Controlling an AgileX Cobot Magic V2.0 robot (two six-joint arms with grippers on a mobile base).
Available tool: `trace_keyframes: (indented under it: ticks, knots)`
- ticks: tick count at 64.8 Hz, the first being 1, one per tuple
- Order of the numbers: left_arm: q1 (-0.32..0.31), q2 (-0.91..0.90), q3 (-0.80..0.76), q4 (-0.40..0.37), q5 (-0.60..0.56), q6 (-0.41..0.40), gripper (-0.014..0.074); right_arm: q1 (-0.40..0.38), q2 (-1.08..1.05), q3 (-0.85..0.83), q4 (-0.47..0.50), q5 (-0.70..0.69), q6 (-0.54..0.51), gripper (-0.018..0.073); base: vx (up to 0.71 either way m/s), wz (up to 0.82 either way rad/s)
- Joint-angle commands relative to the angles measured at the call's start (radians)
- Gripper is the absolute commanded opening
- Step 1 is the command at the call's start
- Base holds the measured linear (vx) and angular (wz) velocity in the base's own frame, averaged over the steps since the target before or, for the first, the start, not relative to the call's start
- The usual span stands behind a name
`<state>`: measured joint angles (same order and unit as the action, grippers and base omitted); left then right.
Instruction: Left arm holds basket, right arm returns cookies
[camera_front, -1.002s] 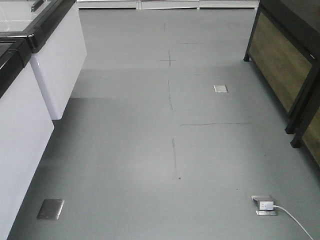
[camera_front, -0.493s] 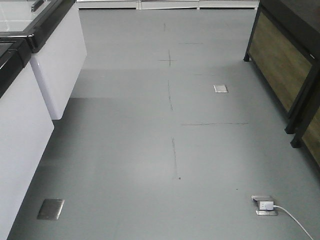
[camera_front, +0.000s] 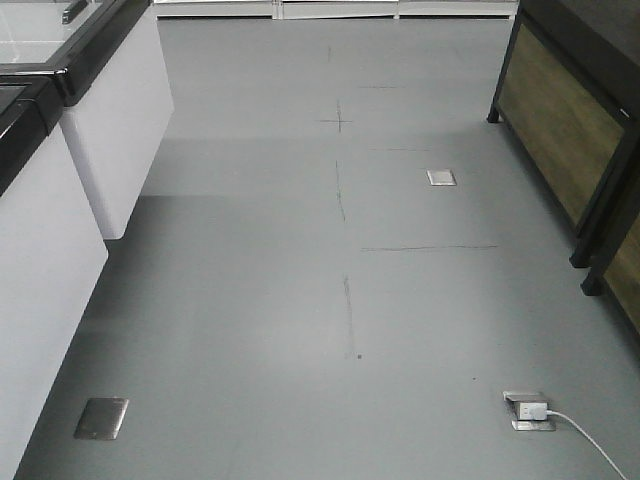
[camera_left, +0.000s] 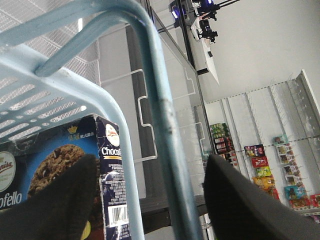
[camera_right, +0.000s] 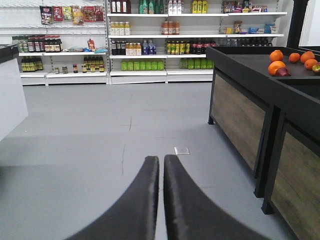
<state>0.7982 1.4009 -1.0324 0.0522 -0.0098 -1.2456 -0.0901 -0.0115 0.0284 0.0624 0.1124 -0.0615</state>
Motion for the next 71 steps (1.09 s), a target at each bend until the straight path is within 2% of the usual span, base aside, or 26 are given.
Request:
trace_keyframes:
  ticks: [1,25,47,71]
  knots:
    - [0.0,-0.029,-0.028,0.003,-0.081,0.003,0.0388,0.0,-0.013,0.017,-0.003,-0.068,-0.009,-0.0006,0.0,0.0]
    - [0.0,-0.031,-0.028,0.003,-0.081,0.003,0.0159,0.0,-0.013,0.017,-0.003,-0.068,-0.009,-0.0006,0.0,0.0]
    - [0.0,-0.031,-0.028,0.003,-0.1,0.003,-0.0003,0.0,-0.013,0.017,-0.003,-0.068,-0.009,-0.0006,0.0,0.0]
    - [0.0,-0.031,-0.028,0.003,-0.189,0.003,-0.0006,0.0,-0.013,0.017,-0.003,-0.068,-0.009,-0.0006,0.0,0.0]
